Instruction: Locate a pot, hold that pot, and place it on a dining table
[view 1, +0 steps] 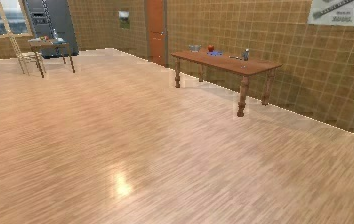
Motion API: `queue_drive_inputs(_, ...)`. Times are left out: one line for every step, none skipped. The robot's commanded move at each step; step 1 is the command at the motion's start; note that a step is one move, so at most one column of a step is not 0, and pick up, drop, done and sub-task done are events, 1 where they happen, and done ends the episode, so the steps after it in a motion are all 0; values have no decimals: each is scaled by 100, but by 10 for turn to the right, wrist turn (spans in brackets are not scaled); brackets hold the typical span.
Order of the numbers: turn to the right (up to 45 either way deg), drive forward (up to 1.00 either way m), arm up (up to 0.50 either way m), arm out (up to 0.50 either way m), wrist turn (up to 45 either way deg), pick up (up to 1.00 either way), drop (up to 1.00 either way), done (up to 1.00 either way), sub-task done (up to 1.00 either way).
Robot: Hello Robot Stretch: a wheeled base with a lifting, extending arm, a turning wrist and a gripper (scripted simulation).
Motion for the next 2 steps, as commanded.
queue_drive_inputs(0, 0, 0, 0, -450, 0, 0, 0, 0)
queue_drive_inputs(0, 0, 0, 0, -450, 0, 0, 0, 0)
